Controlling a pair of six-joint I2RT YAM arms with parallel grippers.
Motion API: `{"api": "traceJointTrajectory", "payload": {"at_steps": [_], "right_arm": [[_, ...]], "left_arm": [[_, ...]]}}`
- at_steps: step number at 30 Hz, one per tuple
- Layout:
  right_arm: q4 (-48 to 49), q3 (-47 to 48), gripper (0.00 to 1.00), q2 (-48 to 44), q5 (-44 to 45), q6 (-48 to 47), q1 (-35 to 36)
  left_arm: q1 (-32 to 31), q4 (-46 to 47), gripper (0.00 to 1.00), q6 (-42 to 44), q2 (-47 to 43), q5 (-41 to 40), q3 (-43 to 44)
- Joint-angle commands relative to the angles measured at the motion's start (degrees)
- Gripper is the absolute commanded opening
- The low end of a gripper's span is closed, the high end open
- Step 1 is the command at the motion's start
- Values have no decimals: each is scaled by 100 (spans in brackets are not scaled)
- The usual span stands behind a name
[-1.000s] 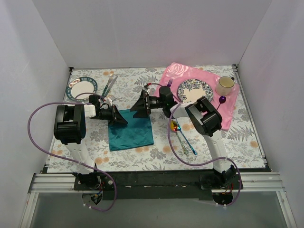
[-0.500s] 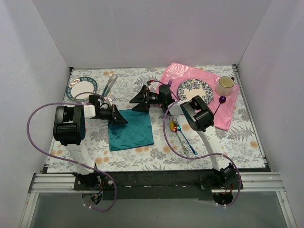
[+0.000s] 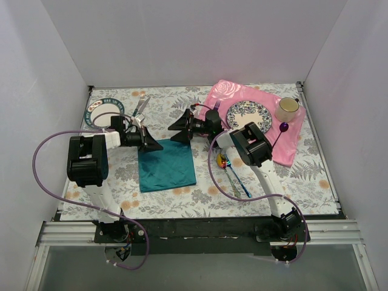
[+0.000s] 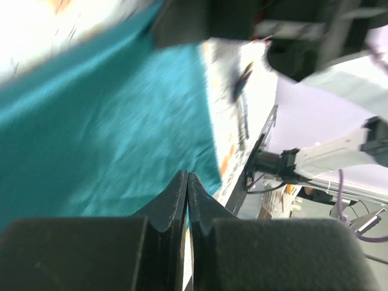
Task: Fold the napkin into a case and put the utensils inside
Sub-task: Smooth out the square-folded napkin at the center of the board.
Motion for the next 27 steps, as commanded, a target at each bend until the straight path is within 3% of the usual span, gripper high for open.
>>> {"api": "traceJointTrajectory", "payload": {"at_steps": [1, 5, 9, 10, 12, 15, 16, 20, 24, 27], "right_arm": [[296, -105, 99, 228, 17, 148, -14], [296, -61, 99, 228, 8, 148, -23], [498, -43, 99, 176, -27, 209, -14], [638, -43, 99, 132, -62, 261, -23], [805, -52, 99, -69, -115, 393, -14], [1096, -113, 99, -525, -264, 613, 3], [1131, -209, 99, -702, -291, 622, 21], [450, -972, 99, -1634, -449, -262, 38], [-193, -1833, 97, -2301, -651, -1009, 30], [-808, -2414, 83, -2583, -581, -1599, 30]], "left_arm": [[44, 699, 0, -651, -376, 339, 459], [106, 1128, 0, -1046, -120, 391, 407], [53, 3749, 0, -2828, -68, 699, -163], [44, 4228, 3, -3589, -41, 804, -252], [53, 5351, 9, -4200, 55, 866, -375], [62, 6041, 23, -4870, 99, 831, -481], [71, 6095, 32, -4958, 100, 753, -473], [18, 6578, 52, -5448, 292, 603, -368], [-157, 7447, 59, -6125, 653, 480, -306], [-447, 7581, 60, -6207, 811, 392, -192]]}}
